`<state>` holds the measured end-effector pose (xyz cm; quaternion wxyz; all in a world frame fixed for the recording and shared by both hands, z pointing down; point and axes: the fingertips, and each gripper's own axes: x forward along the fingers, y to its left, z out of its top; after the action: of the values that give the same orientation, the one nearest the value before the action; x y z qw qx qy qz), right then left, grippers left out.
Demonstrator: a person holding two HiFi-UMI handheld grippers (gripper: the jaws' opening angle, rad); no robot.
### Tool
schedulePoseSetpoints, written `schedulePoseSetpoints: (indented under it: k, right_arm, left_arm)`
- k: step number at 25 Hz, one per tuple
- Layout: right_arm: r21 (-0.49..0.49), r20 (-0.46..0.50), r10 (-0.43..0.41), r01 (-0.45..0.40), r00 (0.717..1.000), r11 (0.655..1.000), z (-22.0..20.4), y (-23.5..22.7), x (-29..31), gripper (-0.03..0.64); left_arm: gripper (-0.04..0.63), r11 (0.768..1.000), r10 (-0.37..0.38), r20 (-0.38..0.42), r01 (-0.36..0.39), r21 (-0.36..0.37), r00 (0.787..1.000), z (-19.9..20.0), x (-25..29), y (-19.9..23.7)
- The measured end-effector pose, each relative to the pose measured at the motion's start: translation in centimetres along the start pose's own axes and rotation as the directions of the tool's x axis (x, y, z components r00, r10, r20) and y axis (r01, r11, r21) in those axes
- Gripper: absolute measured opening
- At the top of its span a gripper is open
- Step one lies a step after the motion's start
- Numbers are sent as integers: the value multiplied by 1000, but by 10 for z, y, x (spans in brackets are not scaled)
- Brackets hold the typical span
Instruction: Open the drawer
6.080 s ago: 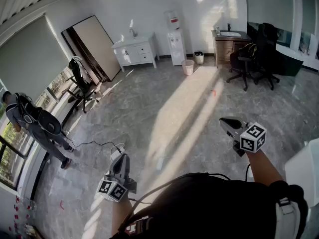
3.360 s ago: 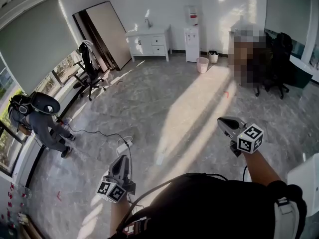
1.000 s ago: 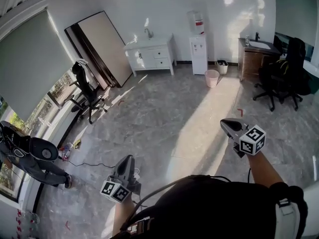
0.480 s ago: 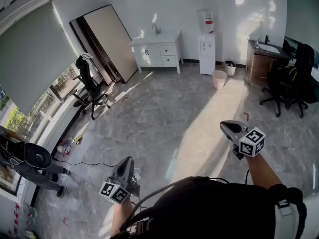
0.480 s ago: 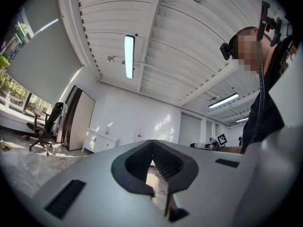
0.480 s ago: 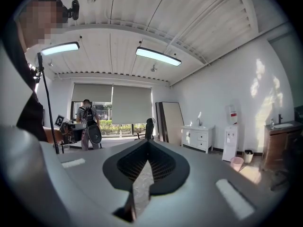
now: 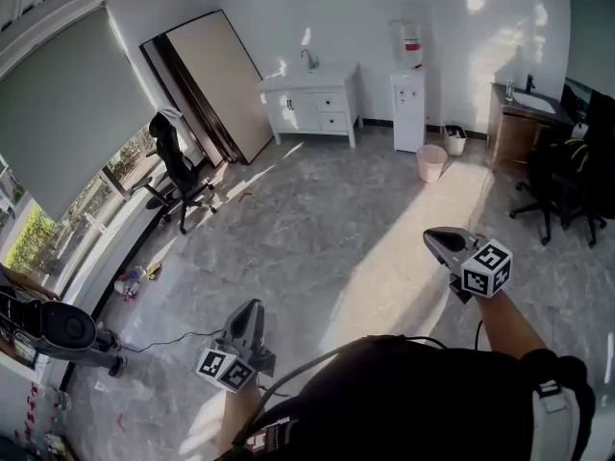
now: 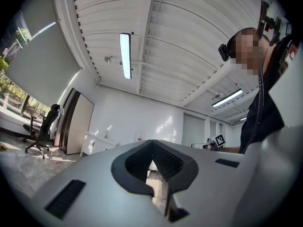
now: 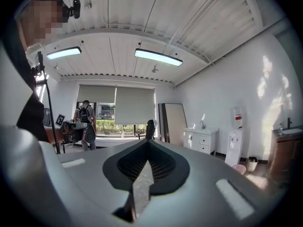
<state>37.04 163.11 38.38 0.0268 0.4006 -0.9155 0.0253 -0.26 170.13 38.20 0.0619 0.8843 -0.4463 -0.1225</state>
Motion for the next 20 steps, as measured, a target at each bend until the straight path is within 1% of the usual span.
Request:
schedulePoseSetpoints:
  k: [6, 9, 12, 16, 20]
  right_arm:
    - [-9, -6, 6, -6, 1000, 1000, 5, -78, -20, 2]
    - [-14, -8, 8, -8, 1000, 1000, 5, -106, -28, 2]
    - [-10, -13, -9, 9, 1000, 1000, -3, -133, -37, 2]
    - [24, -30, -39, 40, 999, 999, -17, -159, -42, 2]
    - [48, -33, -71, 72, 997, 996, -20, -176, -31, 2]
  left_arm:
    - [2, 1000, 5, 11, -5, -21, 1000, -20, 71, -33]
    - [2, 1000, -9, 1, 9, -19, 1000, -28, 102, -48]
    - [2, 999, -26, -8, 26, -24, 1000, -39, 129, -56]
    - [2, 998, -47, -44, 46, -34, 998, -50, 156, -56]
    - [2, 997, -62, -42, 60, -45, 997, -48, 178, -39]
